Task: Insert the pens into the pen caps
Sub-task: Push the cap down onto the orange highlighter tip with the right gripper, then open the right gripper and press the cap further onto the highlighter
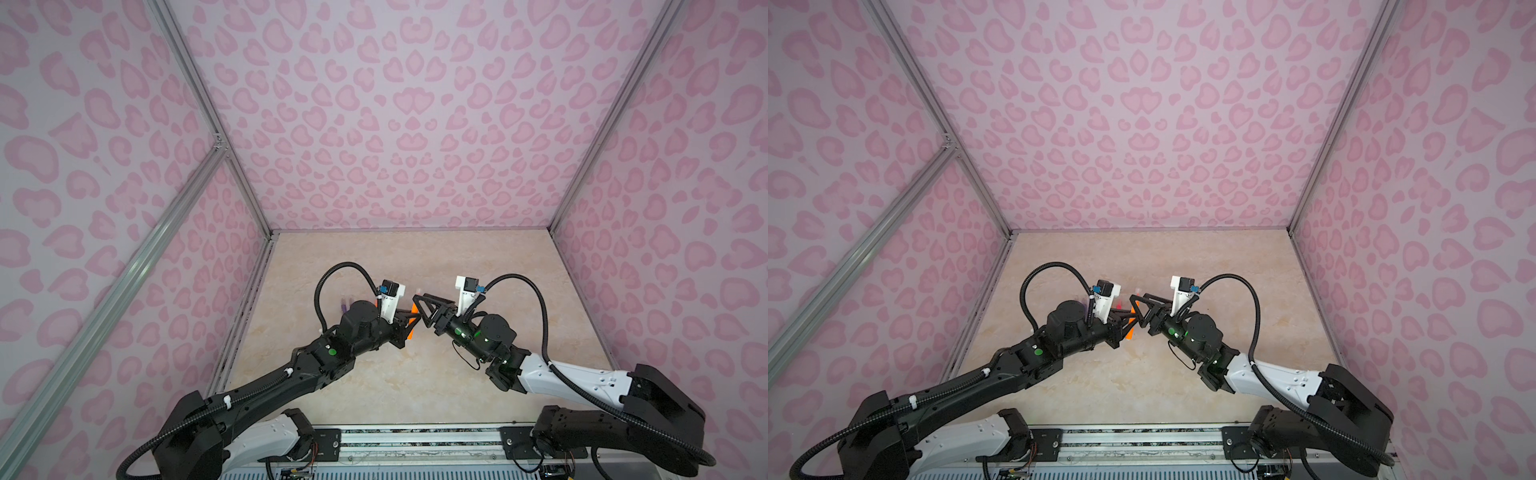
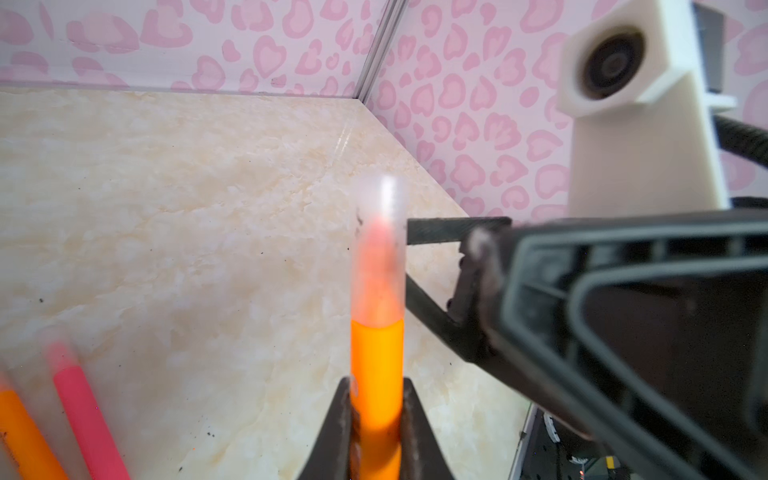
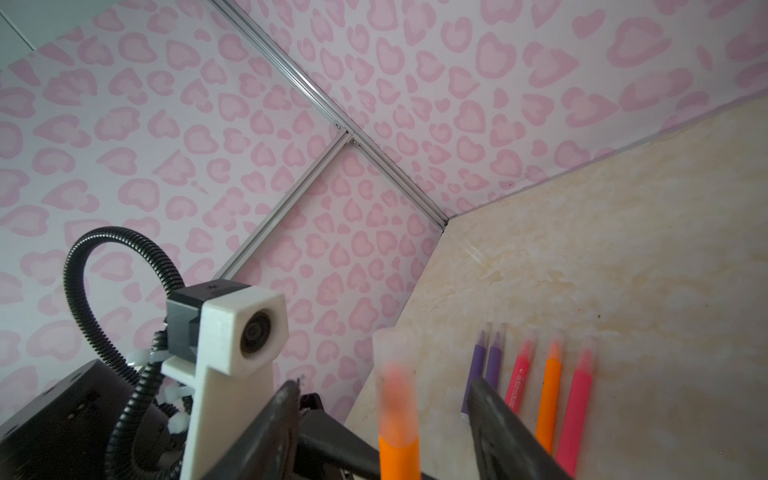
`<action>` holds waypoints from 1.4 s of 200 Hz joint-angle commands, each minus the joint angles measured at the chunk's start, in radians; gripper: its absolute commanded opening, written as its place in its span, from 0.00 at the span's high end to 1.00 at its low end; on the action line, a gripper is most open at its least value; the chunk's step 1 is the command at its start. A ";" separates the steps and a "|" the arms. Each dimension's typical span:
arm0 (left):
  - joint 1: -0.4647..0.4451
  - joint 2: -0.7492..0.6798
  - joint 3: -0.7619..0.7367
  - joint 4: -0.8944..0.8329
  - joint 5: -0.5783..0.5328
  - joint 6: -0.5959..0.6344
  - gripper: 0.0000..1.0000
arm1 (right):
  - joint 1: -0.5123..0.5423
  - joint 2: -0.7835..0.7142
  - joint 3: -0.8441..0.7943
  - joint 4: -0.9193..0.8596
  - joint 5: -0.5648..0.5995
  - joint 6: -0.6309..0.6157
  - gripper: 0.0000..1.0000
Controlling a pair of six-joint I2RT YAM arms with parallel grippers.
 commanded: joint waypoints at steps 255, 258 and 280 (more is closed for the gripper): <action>-0.081 0.084 0.081 -0.083 -0.179 0.045 0.97 | -0.103 0.091 0.145 -0.249 -0.087 -0.017 1.00; -0.079 0.083 0.079 -0.082 -0.180 0.042 0.97 | -0.100 0.097 0.144 -0.242 -0.088 -0.016 1.00; -0.051 0.058 0.057 -0.069 -0.177 0.026 0.97 | -0.072 0.127 0.147 -0.204 -0.095 -0.009 1.00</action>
